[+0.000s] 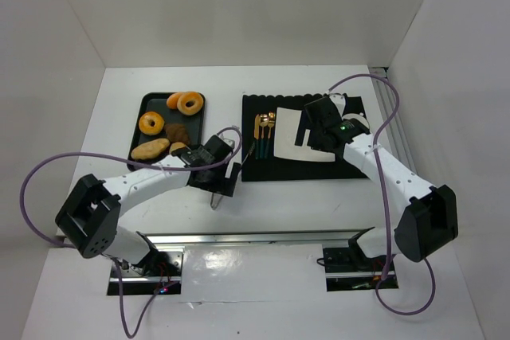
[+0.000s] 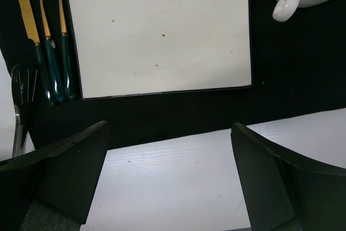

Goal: Place the bread

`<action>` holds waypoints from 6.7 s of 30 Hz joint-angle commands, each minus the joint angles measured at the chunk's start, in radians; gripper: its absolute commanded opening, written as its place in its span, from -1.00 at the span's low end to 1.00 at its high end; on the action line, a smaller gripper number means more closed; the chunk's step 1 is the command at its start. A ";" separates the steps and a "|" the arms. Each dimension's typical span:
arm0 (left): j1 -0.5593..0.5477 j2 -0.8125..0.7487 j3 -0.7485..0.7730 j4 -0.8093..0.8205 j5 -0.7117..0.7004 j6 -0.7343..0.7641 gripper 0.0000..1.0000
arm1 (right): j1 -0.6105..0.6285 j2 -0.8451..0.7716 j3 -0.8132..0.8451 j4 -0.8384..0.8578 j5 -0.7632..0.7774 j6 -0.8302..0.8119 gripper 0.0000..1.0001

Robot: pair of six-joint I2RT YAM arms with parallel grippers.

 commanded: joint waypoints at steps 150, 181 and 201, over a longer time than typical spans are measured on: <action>-0.080 0.600 1.016 -0.035 0.172 0.041 -0.44 | -0.002 -0.354 0.205 -0.154 0.249 0.073 0.99; 0.282 0.034 0.671 -0.286 -0.113 0.010 0.05 | -0.011 -0.392 0.093 -0.053 0.182 0.080 0.99; 0.635 0.179 0.621 -0.270 -0.302 0.048 0.13 | -0.011 -0.334 0.075 0.010 0.084 0.062 0.99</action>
